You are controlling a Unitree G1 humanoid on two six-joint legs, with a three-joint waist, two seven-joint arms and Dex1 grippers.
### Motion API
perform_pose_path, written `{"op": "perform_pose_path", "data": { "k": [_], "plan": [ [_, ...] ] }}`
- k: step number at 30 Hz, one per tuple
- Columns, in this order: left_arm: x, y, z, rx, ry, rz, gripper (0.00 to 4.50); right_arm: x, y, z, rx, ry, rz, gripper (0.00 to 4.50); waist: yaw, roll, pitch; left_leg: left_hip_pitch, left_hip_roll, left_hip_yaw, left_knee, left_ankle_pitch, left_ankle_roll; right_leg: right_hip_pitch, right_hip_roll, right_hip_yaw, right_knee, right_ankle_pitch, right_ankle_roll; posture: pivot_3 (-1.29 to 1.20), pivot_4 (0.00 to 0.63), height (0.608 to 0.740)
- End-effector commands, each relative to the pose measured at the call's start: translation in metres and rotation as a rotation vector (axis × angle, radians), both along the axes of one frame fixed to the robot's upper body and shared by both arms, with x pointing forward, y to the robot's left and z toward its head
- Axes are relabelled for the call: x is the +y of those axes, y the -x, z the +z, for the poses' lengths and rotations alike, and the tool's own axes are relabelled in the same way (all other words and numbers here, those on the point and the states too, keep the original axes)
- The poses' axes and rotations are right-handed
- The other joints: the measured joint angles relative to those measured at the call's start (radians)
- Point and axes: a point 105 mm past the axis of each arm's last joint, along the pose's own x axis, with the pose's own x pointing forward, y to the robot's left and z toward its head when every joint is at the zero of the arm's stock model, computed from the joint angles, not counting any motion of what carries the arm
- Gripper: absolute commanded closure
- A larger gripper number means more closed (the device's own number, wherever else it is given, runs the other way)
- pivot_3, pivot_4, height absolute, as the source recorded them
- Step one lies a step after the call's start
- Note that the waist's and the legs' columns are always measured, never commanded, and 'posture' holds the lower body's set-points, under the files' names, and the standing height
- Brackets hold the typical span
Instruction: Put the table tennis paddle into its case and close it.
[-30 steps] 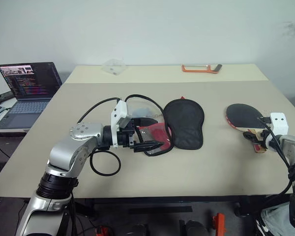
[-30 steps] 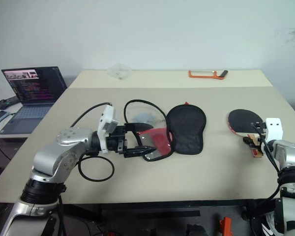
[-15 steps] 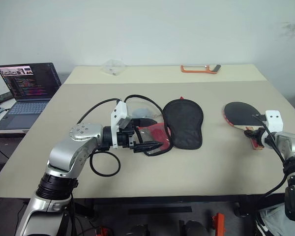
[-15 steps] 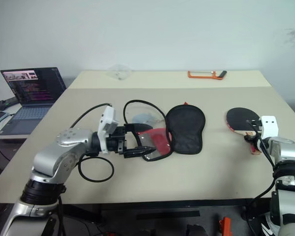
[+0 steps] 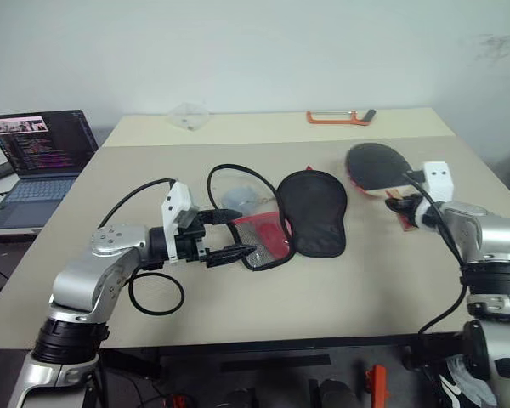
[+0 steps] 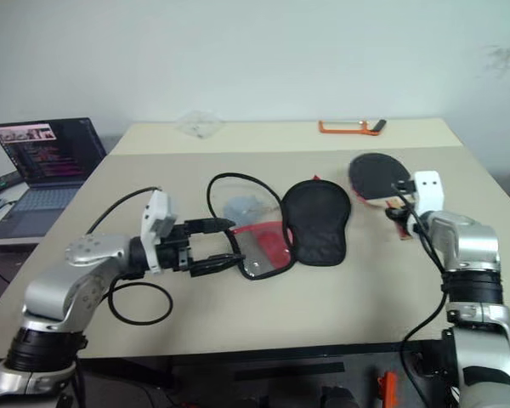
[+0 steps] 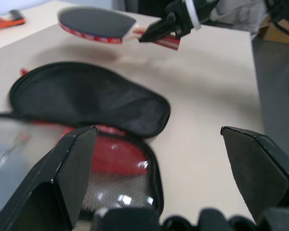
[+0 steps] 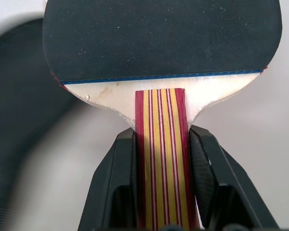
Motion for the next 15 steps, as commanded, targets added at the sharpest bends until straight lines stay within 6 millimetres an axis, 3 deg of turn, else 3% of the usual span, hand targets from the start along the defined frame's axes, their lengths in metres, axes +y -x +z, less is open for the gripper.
{"op": "perform_pose_path", "data": {
  "k": [1,8,15],
  "plan": [
    [0.011,0.001,0.015,-0.064,-0.005,0.014,0.00,0.030,0.004,0.026,-0.096,-0.024,0.026,3.39,0.006,0.000,0.000,0.000,0.000,0.000,0.000,0.000,0.000,0.000,0.000,0.000,0.000,0.000,0.000,0.00,0.150,0.740],
    [0.019,0.003,0.016,-0.061,-0.017,0.021,0.00,0.089,0.013,0.003,-0.063,-0.115,0.033,3.39,0.011,0.000,0.000,-0.001,0.000,0.000,-0.001,0.000,0.000,-0.003,0.000,0.004,0.000,0.000,0.000,0.00,0.150,0.740],
    [0.019,0.004,0.017,-0.069,-0.027,0.021,0.00,0.110,0.021,-0.015,-0.021,-0.139,0.029,3.39,0.010,0.000,0.000,-0.001,-0.001,0.003,-0.001,0.000,0.000,-0.005,0.000,0.006,0.002,0.000,0.000,0.00,0.150,0.740]
  ]
}}
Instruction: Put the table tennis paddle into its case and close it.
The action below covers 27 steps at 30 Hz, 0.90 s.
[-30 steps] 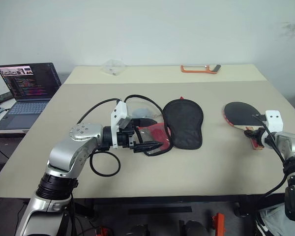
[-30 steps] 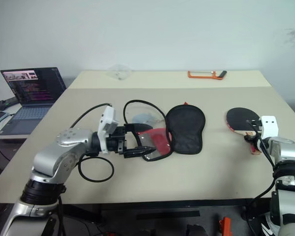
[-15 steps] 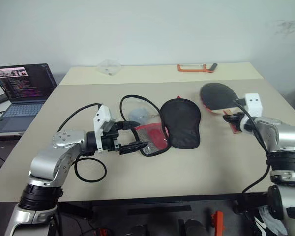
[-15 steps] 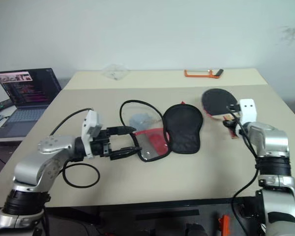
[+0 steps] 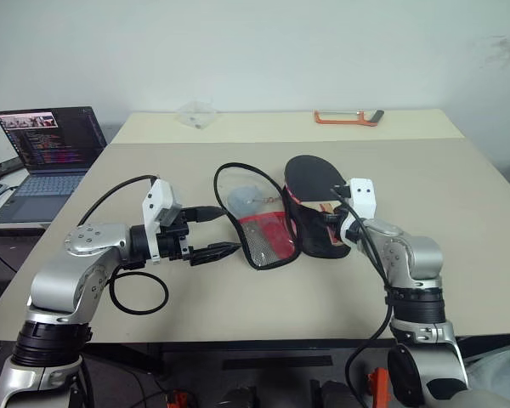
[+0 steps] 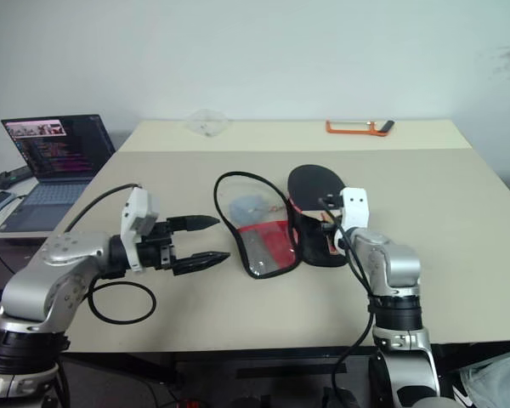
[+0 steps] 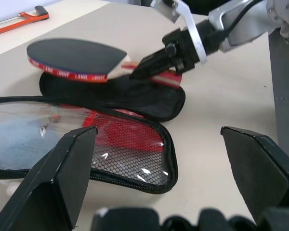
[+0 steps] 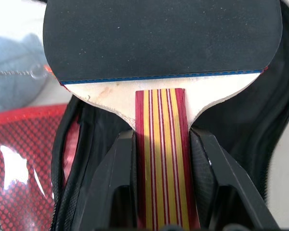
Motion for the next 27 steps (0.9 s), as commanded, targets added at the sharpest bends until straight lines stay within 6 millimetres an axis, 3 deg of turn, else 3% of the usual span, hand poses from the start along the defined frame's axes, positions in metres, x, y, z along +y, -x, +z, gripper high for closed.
{"op": "perform_pose_path", "data": {
  "k": [1,9,25,26,27],
  "plan": [
    [0.004,0.002,0.013,-0.055,-0.009,0.004,0.00,0.004,0.003,0.012,-0.067,0.000,-0.007,3.39,-0.001,0.000,0.000,0.000,0.000,0.000,0.000,0.000,0.000,0.000,0.000,0.000,0.000,0.000,0.000,0.00,0.150,0.740],
    [0.003,0.003,0.011,-0.057,-0.010,0.005,0.00,0.002,0.003,-0.005,-0.025,0.028,-0.022,3.39,-0.002,0.000,0.000,0.000,0.000,0.001,0.000,0.000,0.000,-0.001,0.001,0.000,0.000,0.000,0.000,0.00,0.150,0.740],
    [0.001,0.001,0.009,-0.059,-0.014,0.004,0.00,0.004,-0.012,-0.006,-0.032,0.004,-0.073,3.39,-0.003,0.000,0.000,0.000,0.000,0.002,0.000,0.000,0.000,-0.001,0.001,0.001,0.001,0.000,0.000,0.00,0.150,0.740],
    [0.001,0.001,0.009,-0.059,-0.015,0.004,0.00,0.004,-0.012,-0.006,-0.032,0.003,-0.073,2.65,-0.003,0.000,0.000,0.000,0.000,0.002,0.000,0.000,0.000,-0.001,0.001,0.001,0.001,0.000,0.000,0.00,0.150,0.740],
    [0.001,0.001,0.009,-0.058,-0.015,0.004,0.00,0.005,-0.011,-0.006,-0.032,0.004,-0.065,2.40,-0.003,0.000,0.000,0.000,0.000,0.002,0.000,0.000,0.000,-0.001,0.001,0.001,0.001,0.000,0.000,0.00,0.150,0.740]
  ]
}}
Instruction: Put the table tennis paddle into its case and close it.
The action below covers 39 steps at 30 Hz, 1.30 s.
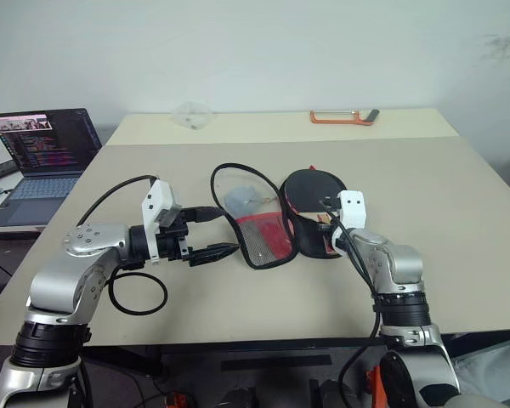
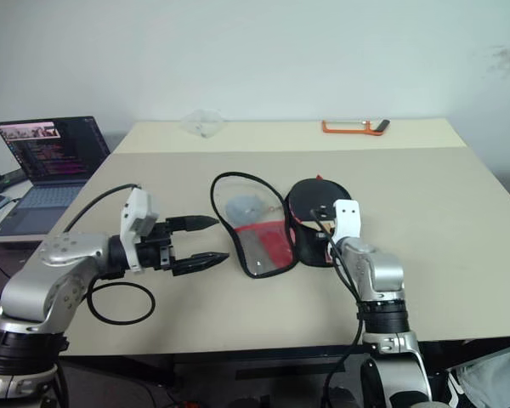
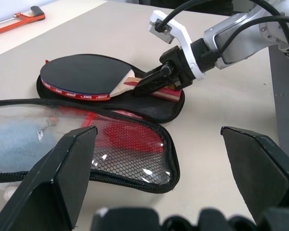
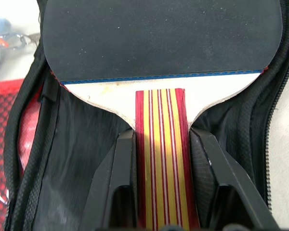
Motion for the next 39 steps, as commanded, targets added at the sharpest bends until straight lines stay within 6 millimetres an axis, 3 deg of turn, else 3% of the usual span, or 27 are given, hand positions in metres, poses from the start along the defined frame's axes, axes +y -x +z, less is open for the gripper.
{"op": "perform_pose_path", "data": {
  "k": [1,7,11,18,21,25,27,32,39],
  "plan": [
    [0.000,0.001,0.009,-0.047,-0.006,-0.002,0.00,0.003,-0.004,0.021,-0.077,-0.016,0.008,2.12,0.000,0.000,0.000,0.000,0.000,0.000,0.000,0.000,0.000,0.000,0.000,0.000,0.000,0.000,0.000,0.00,0.150,0.740],
    [-0.001,-0.002,0.008,-0.049,-0.002,0.012,0.00,0.020,0.012,0.032,-0.100,-0.004,0.107,0.04,0.000,0.000,0.000,0.000,0.000,0.000,0.000,0.000,0.000,0.000,0.000,0.000,0.000,0.000,0.000,0.00,0.150,0.740],
    [0.006,-0.004,0.003,-0.032,-0.016,0.052,0.00,0.024,0.036,0.044,-0.124,0.015,0.272,0.04,0.001,0.000,0.000,0.000,0.000,0.000,0.000,0.000,0.000,0.000,0.000,0.000,0.000,0.000,0.000,0.00,0.150,0.740],
    [0.035,-0.029,-0.013,-0.052,-0.116,0.194,0.00,-0.003,0.078,0.078,-0.304,0.168,0.594,0.04,0.004,0.000,0.000,0.000,0.000,-0.001,0.000,-0.002,0.004,0.002,0.000,-0.002,-0.002,0.000,0.001,0.00,0.150,0.740],
    [0.048,-0.042,-0.019,-0.064,-0.146,0.262,0.60,-0.011,0.090,0.110,-0.454,0.150,0.704,0.00,0.003,-0.001,0.000,0.001,0.000,-0.001,0.001,-0.003,0.005,0.004,0.000,-0.003,-0.003,0.000,0.001,0.00,0.150,0.740],
    [0.061,-0.054,-0.041,-0.025,-0.223,0.323,2.03,-0.022,0.109,0.108,-0.371,0.188,0.854,0.00,0.003,-0.001,0.001,0.002,0.000,-0.001,0.001,-0.003,0.005,0.005,0.000,-0.003,-0.004,0.000,0.001,0.00,0.150,0.740],
    [0.058,-0.060,-0.051,-0.021,-0.237,0.326,2.71,-0.025,0.115,0.103,-0.342,0.218,0.894,0.00,0.006,-0.002,0.001,0.002,0.000,-0.001,0.001,-0.003,0.005,0.005,0.000,-0.003,-0.004,0.000,0.001,0.00,0.150,0.740],
    [0.028,-0.069,-0.066,-0.007,-0.206,0.274,4.46,-0.024,0.129,0.095,-0.283,0.216,0.970,0.00,0.011,-0.006,0.002,0.000,-0.001,-0.001,0.002,-0.003,0.005,0.005,-0.001,-0.004,-0.004,0.001,0.002,0.00,0.150,0.740],
    [-0.002,-0.077,-0.053,-0.041,-0.154,0.201,4.46,-0.047,0.124,0.109,-0.299,0.250,0.893,0.00,0.011,-0.009,0.004,0.000,-0.001,-0.001,0.002,-0.002,0.004,0.005,-0.002,-0.004,-0.004,0.001,0.002,0.00,0.150,0.740]
  ]
}}
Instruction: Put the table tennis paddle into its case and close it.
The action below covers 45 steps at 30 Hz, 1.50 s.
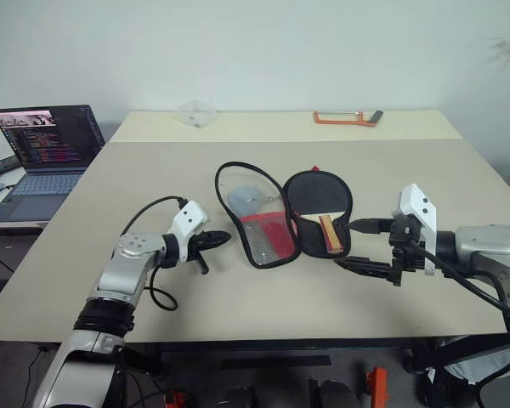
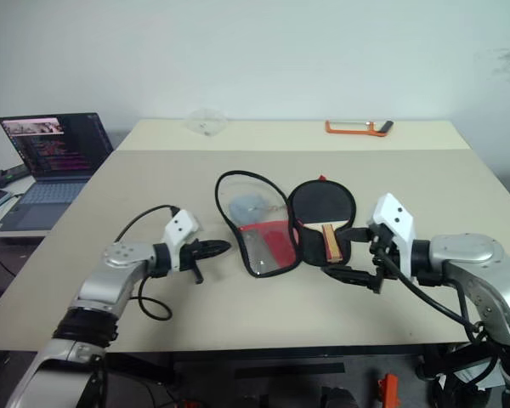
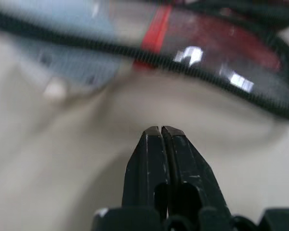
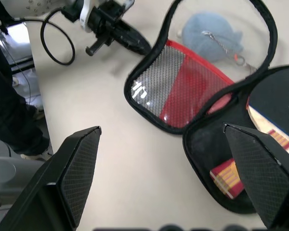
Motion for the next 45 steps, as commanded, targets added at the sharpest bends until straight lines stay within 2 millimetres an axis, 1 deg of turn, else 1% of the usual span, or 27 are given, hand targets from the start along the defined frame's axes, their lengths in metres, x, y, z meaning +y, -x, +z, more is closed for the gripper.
{"op": "perform_pose_path", "data": {
  "k": [1,2,5,8,10,11,15,17,19,21,23,25,28,30,35,37,40,42,45],
  "plan": [
    [-0.008,-0.006,0.023,-0.067,0.021,-0.023,4.46,-0.015,-0.001,0.021,-0.080,-0.001,-0.034,0.00,0.001,0.000,0.000,0.000,0.000,0.000,0.000,0.000,0.000,0.000,0.000,0.000,0.000,0.000,0.000,0.00,0.150,0.740],
    [-0.012,-0.008,0.026,-0.075,0.027,-0.035,4.46,-0.022,-0.002,0.022,-0.086,0.012,-0.051,0.00,0.001,-0.001,0.000,0.000,0.000,0.000,0.000,0.000,0.000,0.000,0.000,0.000,0.000,0.000,0.000,0.00,0.150,0.740],
    [-0.042,-0.013,0.040,-0.122,0.041,-0.122,4.46,-0.055,-0.006,0.033,-0.122,0.073,-0.139,0.00,0.009,-0.002,0.001,0.000,0.000,0.000,0.000,0.000,0.000,0.000,0.000,0.000,0.000,0.000,0.000,0.00,0.150,0.740],
    [-0.069,-0.012,0.050,-0.135,0.053,-0.220,4.46,-0.077,-0.007,0.037,-0.129,0.119,-0.197,0.00,0.023,-0.003,0.002,0.000,-0.001,0.000,0.001,0.000,0.000,0.001,0.000,-0.001,-0.001,0.001,0.001,0.00,0.150,0.740],
    [-0.098,-0.008,0.059,-0.152,0.053,-0.327,4.46,-0.093,-0.007,0.041,-0.137,0.137,-0.252,0.00,0.025,-0.004,0.002,-0.001,0.000,0.000,0.001,0.000,0.000,0.001,0.000,-0.001,-0.002,0.000,0.001,0.00,0.150,0.740],
    [-0.109,-0.008,0.062,-0.159,0.056,-0.361,4.46,-0.098,-0.007,0.042,-0.143,0.140,-0.268,0.00,0.027,-0.004,0.003,-0.001,-0.001,0.001,0.001,0.000,0.000,0.001,0.000,-0.001,-0.002,0.000,0.001,0.00,0.150,0.740],
    [-0.134,-0.014,0.067,-0.178,0.059,-0.404,4.46,-0.101,-0.009,0.042,-0.151,0.145,-0.280,0.00,0.022,-0.005,0.003,-0.001,0.000,0.002,0.002,0.000,0.000,0.002,0.000,-0.001,-0.002,0.001,0.001,0.00,0.150,0.740],
    [-0.144,-0.021,0.067,-0.182,0.070,-0.388,4.46,-0.099,-0.011,0.039,-0.154,0.145,-0.282,0.00,0.020,-0.005,0.003,0.000,0.000,0.002,0.001,0.000,0.000,0.002,0.000,-0.001,-0.002,0.001,0.001,0.00,0.150,0.740],
    [-0.149,-0.028,0.066,-0.196,0.069,-0.362,4.46,-0.096,-0.014,0.037,-0.156,0.136,-0.293,0.00,0.020,-0.005,0.003,0.000,0.000,0.002,0.001,0.000,0.000,0.002,0.000,-0.001,-0.002,0.001,0.001,0.00,0.150,0.740],
    [-0.147,-0.032,0.065,-0.206,0.082,-0.343,4.46,-0.092,-0.023,0.032,-0.159,0.097,-0.329,0.00,0.019,-0.006,0.004,0.000,0.000,0.003,0.001,0.000,0.000,0.002,0.000,0.000,-0.001,0.001,0.001,0.00,0.150,0.740],
    [-0.141,-0.033,0.065,-0.207,0.095,-0.334,4.46,-0.089,-0.029,0.029,-0.160,0.070,-0.353,0.00,0.018,-0.007,0.004,0.000,0.000,0.003,0.001,0.000,0.000,0.002,0.000,0.000,-0.001,0.001,0.001,0.00,0.150,0.740],
    [-0.129,-0.032,0.065,-0.205,0.117,-0.327,4.46,-0.086,-0.034,0.025,-0.151,0.040,-0.357,0.00,0.022,-0.007,0.004,-0.001,0.000,0.002,0.002,0.000,0.000,0.001,0.000,0.000,-0.001,0.001,0.001,0.00,0.150,0.740],
    [-0.104,-0.018,0.072,-0.175,0.187,-0.371,4.46,-0.084,-0.052,0.017,-0.124,-0.018,-0.415,0.00,0.012,-0.007,0.004,-0.001,0.000,0.003,0.001,0.000,0.000,0.000,0.000,0.002,-0.001,0.001,0.001,0.00,0.150,0.740],
    [-0.088,-0.006,0.076,-0.170,0.200,-0.393,4.46,-0.084,-0.071,0.010,-0.122,-0.044,-0.502,0.00,0.003,-0.007,0.004,-0.001,0.000,0.003,0.001,0.000,0.000,-0.001,0.000,0.002,-0.001,0.001,0.001,0.00,0.150,0.740],
    [-0.055,0.015,0.090,-0.158,0.220,-0.356,4.46,-0.076,-0.107,-0.012,-0.071,-0.071,-0.656,0.00,-0.002,-0.007,0.004,-0.001,-0.001,0.002,0.002,0.000,0.000,-0.001,0.000,0.003,0.001,0.001,0.001,0.00,0.150,0.740],
    [-0.047,0.025,0.095,-0.139,0.237,-0.356,4.46,-0.072,-0.114,-0.018,-0.041,-0.080,-0.679,0.00,-0.003,-0.006,0.004,-0.001,-0.001,0.002,0.002,0.000,0.000,-0.002,0.000,0.003,0.001,0.001,0.001,0.00,0.150,0.740],
    [-0.031,0.043,0.107,-0.127,0.271,-0.342,4.46,-0.057,-0.121,-0.029,0.030,-0.115,-0.670,0.00,-0.005,-0.006,0.004,-0.001,0.000,0.003,0.001,0.000,0.000,-0.003,0.000,0.003,0.000,0.001,0.001,0.00,0.150,0.740],
    [-0.024,0.049,0.111,-0.126,0.266,-0.319,4.46,-0.053,-0.123,-0.037,0.058,-0.119,-0.668,0.00,-0.006,-0.006,0.004,-0.001,0.000,0.002,0.001,0.000,0.000,-0.003,0.000,0.003,0.000,0.001,0.001,0.00,0.150,0.740],
    [-0.014,0.054,0.110,-0.109,0.263,-0.283,4.46,-0.046,-0.124,-0.049,0.094,-0.120,-0.653,0.00,-0.004,-0.006,0.004,-0.001,-0.001,0.002,0.001,0.000,0.000,-0.003,0.000,0.003,0.001,0.001,0.001,0.00,0.150,0.740]
  ]
}}
